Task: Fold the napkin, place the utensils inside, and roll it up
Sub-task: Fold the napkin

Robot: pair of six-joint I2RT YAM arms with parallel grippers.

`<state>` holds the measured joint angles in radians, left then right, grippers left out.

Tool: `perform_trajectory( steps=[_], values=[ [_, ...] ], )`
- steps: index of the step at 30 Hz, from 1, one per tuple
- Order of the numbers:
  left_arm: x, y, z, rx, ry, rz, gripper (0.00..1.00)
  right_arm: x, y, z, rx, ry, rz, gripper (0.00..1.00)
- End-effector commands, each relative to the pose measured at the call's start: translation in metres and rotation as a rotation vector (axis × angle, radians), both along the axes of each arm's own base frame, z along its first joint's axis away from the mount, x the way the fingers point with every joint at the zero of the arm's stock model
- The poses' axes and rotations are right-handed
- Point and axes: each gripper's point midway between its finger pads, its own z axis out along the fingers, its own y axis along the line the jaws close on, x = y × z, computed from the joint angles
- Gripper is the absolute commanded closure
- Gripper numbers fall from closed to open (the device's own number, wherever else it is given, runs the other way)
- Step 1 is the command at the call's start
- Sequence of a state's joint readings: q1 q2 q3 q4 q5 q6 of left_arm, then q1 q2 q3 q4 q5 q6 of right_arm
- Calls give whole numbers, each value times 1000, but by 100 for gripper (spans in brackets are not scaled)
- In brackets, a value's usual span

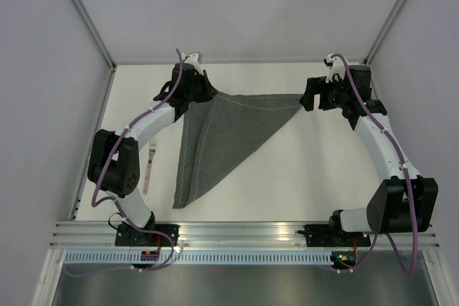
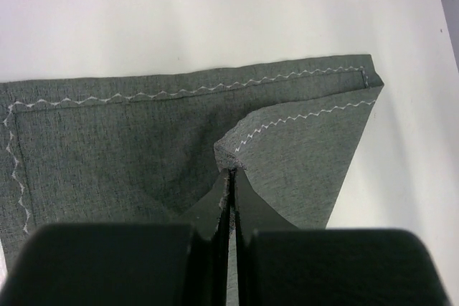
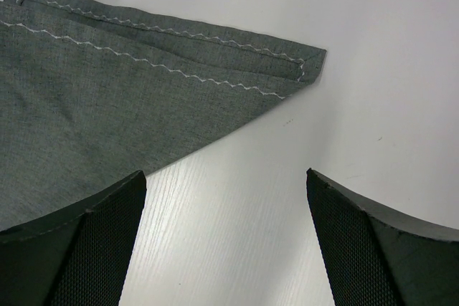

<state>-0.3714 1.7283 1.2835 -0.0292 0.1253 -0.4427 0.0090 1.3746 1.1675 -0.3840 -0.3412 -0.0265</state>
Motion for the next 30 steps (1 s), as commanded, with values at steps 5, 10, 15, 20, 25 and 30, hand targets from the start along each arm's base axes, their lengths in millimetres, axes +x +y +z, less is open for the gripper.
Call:
perform_trajectory(
  steps=[5,10,15,20,25,30],
  values=[
    [12,11,11,-68,22,26,98,1,0,3,0,4,7,3],
    [18,22,14,-79,24,40,98,0,1,2,4,7,12,3],
    [24,30,18,-71,35,54,98,0,1,1,8,10,14,3],
    [32,37,20,-68,41,65,98,0,2,0,6,14,18,3],
    [36,40,15,-64,55,71,98,-1,2,-1,8,17,17,3],
    [40,45,7,-62,72,83,98,0,2,-2,8,21,19,3]
  ],
)
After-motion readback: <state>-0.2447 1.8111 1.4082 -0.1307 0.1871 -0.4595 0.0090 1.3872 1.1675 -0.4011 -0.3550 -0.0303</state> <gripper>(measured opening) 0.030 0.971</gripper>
